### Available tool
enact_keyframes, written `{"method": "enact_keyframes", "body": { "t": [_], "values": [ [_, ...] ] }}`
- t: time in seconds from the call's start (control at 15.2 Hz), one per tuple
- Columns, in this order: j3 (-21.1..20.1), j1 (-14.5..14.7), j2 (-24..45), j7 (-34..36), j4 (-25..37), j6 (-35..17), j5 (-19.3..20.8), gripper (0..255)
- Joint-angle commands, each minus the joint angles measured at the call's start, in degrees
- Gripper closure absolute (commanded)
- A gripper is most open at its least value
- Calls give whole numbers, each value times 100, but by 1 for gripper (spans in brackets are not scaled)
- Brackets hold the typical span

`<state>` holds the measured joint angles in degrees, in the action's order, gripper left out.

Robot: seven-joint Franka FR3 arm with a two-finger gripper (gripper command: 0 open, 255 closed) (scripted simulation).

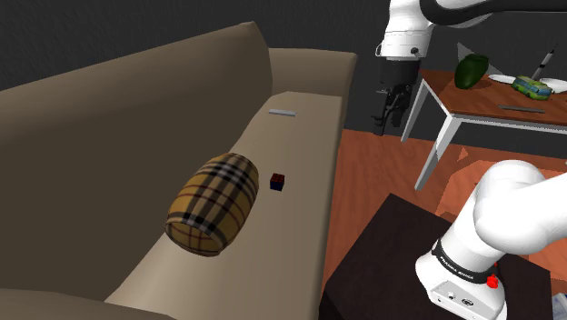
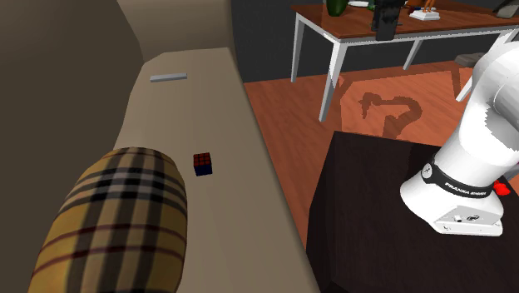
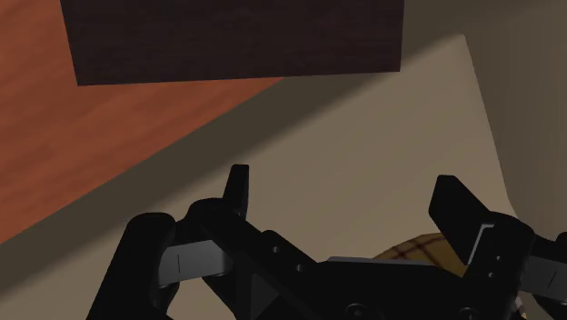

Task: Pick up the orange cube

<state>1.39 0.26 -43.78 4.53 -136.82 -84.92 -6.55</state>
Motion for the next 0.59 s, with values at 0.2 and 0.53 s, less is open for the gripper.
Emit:
{"method": "enact_keyframes", "body": {
  "t": [0.2,0.53],
  "values": [
    [33,11,334,-204,-252,-638,82,0],
    [87,28,1060,-523,-504,-1710,189,0]
  ]
}}
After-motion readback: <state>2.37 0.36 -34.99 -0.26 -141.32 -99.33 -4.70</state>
